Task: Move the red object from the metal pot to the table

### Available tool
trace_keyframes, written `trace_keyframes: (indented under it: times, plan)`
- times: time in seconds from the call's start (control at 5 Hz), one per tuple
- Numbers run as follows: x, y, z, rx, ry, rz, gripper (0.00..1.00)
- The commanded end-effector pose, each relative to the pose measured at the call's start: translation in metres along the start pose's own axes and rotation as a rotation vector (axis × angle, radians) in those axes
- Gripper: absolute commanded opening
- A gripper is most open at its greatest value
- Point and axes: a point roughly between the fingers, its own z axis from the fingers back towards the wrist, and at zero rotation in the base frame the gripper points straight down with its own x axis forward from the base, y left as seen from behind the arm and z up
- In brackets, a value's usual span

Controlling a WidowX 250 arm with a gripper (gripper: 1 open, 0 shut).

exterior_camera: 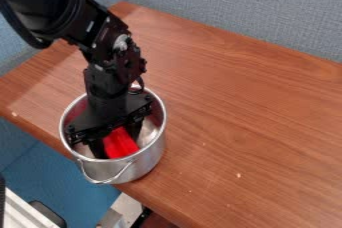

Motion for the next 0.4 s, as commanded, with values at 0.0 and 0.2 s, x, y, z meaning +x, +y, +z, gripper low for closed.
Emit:
trace_keyframes:
  times: [0.0,0.2]
  plan:
    - [0.0036,0.007,-0.0027,0.021,-0.002,-0.024,0.0]
    - [0.0033,0.0075,-0.0031,0.02,-0.002,-0.061,0.0]
